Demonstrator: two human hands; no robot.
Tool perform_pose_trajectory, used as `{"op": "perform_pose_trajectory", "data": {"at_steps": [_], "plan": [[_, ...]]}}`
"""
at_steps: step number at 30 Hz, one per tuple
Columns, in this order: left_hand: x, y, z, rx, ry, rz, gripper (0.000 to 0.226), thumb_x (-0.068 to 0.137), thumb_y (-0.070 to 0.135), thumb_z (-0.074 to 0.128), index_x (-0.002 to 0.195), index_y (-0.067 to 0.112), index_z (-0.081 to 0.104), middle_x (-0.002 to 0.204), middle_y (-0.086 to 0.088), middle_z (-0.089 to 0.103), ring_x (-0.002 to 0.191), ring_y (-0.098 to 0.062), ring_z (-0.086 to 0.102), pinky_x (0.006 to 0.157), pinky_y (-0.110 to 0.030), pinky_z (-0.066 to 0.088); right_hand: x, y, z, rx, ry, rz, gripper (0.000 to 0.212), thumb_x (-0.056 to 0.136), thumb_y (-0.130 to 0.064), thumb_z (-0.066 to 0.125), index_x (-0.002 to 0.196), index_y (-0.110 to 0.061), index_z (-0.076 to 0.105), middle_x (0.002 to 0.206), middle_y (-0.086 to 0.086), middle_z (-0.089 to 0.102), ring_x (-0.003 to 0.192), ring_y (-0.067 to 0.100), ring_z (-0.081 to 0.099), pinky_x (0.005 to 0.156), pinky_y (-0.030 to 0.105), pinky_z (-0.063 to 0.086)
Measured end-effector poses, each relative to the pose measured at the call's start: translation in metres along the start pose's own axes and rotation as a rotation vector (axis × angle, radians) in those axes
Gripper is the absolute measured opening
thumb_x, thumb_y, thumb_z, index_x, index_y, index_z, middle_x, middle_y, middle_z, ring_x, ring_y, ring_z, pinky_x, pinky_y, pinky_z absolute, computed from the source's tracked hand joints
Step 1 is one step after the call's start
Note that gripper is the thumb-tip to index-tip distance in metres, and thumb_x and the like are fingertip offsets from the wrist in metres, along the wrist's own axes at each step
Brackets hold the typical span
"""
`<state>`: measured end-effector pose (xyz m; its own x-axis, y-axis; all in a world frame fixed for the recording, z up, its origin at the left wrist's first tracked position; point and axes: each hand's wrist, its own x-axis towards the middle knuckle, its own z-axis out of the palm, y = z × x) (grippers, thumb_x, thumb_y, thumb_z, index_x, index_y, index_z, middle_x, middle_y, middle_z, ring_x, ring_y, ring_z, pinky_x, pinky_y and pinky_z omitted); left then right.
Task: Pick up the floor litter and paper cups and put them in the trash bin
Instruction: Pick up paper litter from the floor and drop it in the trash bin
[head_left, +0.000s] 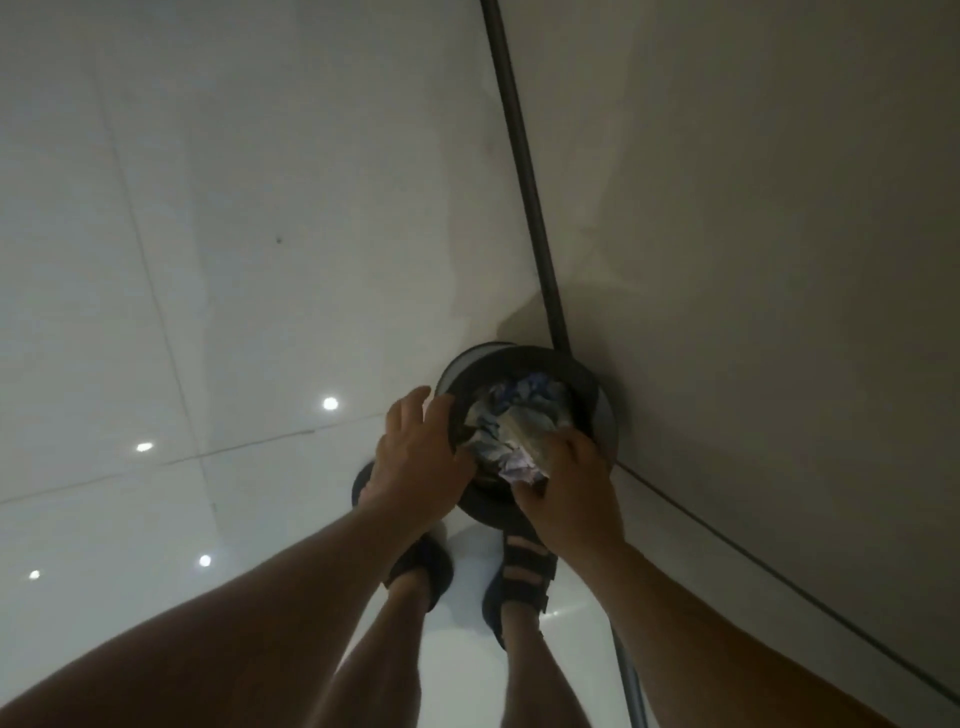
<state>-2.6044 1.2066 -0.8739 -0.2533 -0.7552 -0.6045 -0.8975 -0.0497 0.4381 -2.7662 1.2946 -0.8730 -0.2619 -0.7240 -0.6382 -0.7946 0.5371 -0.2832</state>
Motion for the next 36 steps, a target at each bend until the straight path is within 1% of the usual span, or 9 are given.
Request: {"op": "perform_pose_trajectory", "data": {"at_steps": [2, 7, 10, 16, 21, 24, 28, 33, 36], "plan": [[-0.01, -0.002, -0.011, 0.025, -0.024, -0.032, 0.066, 0.082, 0.041, 0.06, 0.14, 0.025, 0.031, 0.152, -0.004, 0.022, 0.14, -0.025, 0.016, 0.107, -0.044, 0.033, -0.01, -0.005, -0.006, 0.016, -0.012, -0.006, 0.068, 0.085, -0.047, 0.064, 0.143, -0.026, 0.036, 0.151, 0.003, 0.031, 0.135, 0.024, 0.034, 0.099, 0.037, 0.048], [-0.032, 0.015, -0.067, 0.031, -0.009, -0.011, 0.073, 0.087, 0.045, 0.057, 0.148, 0.025, 0.021, 0.158, -0.004, 0.013, 0.146, -0.026, 0.005, 0.115, -0.048, 0.022, -0.031, -0.029, -0.055, -0.049, 0.02, -0.091, 0.073, 0.086, -0.05, 0.061, 0.148, -0.027, 0.03, 0.152, 0.004, 0.027, 0.138, 0.023, 0.031, 0.102, 0.037, 0.047], [-0.054, 0.029, -0.118, 0.042, 0.061, 0.026, 0.073, 0.088, 0.046, 0.057, 0.149, 0.024, 0.021, 0.158, -0.003, 0.015, 0.146, -0.026, 0.008, 0.116, -0.046, 0.023, -0.045, -0.057, -0.098, -0.087, 0.045, -0.145, 0.076, 0.087, -0.052, 0.06, 0.15, -0.028, 0.026, 0.155, 0.005, 0.023, 0.141, 0.024, 0.026, 0.107, 0.037, 0.041], [-0.135, 0.049, -0.232, 0.007, 0.149, -0.066, 0.07, 0.089, 0.043, 0.055, 0.148, 0.02, 0.025, 0.155, -0.005, 0.023, 0.142, -0.025, 0.02, 0.113, -0.044, 0.028, -0.104, -0.131, -0.195, -0.141, 0.022, -0.257, 0.075, 0.089, -0.052, 0.059, 0.152, -0.028, 0.026, 0.158, 0.004, 0.019, 0.145, 0.025, 0.017, 0.116, 0.042, 0.028], [-0.247, 0.048, -0.282, -0.021, 0.266, -0.192, 0.068, 0.089, 0.042, 0.054, 0.147, 0.018, 0.027, 0.153, -0.006, 0.027, 0.141, -0.025, 0.022, 0.112, -0.044, 0.03, -0.181, -0.176, -0.245, -0.213, -0.009, -0.406, 0.074, 0.088, -0.05, 0.06, 0.151, -0.032, 0.025, 0.16, 0.0, 0.014, 0.146, 0.023, 0.013, 0.115, 0.043, 0.03], [-0.33, 0.041, -0.287, -0.053, 0.365, -0.293, 0.067, 0.088, 0.041, 0.054, 0.146, 0.018, 0.03, 0.152, -0.005, 0.028, 0.141, -0.024, 0.022, 0.112, -0.042, 0.03, -0.234, -0.199, -0.256, -0.296, -0.048, -0.564, 0.074, 0.089, -0.049, 0.058, 0.152, -0.03, 0.024, 0.16, 0.002, 0.014, 0.145, 0.022, 0.012, 0.115, 0.043, 0.029], [-0.444, 0.027, -0.262, -0.124, 0.47, -0.482, 0.067, 0.088, 0.042, 0.054, 0.146, 0.019, 0.029, 0.152, -0.005, 0.028, 0.14, -0.024, 0.022, 0.111, -0.042, 0.031, -0.302, -0.227, -0.248, -0.455, -0.085, -0.817, 0.076, 0.09, -0.052, 0.055, 0.153, -0.03, 0.019, 0.16, 0.002, 0.013, 0.144, 0.023, 0.013, 0.114, 0.041, 0.027], [-0.58, 0.005, -0.212, -0.291, 0.613, -0.718, 0.069, 0.088, 0.045, 0.052, 0.147, 0.02, 0.027, 0.154, -0.005, 0.024, 0.141, -0.025, 0.022, 0.11, -0.042, 0.032, -0.388, -0.259, -0.208, -0.629, -0.161, -1.071, 0.078, 0.09, -0.054, 0.053, 0.154, -0.033, 0.013, 0.16, -0.001, 0.011, 0.145, 0.021, 0.012, 0.113, 0.037, 0.026], [-0.66, -0.012, -0.179, -0.375, 0.747, -0.874, 0.069, 0.088, 0.044, 0.053, 0.147, 0.019, 0.028, 0.154, -0.005, 0.025, 0.14, -0.024, 0.023, 0.109, -0.04, 0.033, -0.448, -0.283, -0.17, -0.721, -0.198, -1.238, 0.077, 0.09, -0.054, 0.052, 0.154, -0.036, 0.011, 0.16, -0.002, 0.009, 0.145, 0.019, 0.01, 0.113, 0.037, 0.024]]}}
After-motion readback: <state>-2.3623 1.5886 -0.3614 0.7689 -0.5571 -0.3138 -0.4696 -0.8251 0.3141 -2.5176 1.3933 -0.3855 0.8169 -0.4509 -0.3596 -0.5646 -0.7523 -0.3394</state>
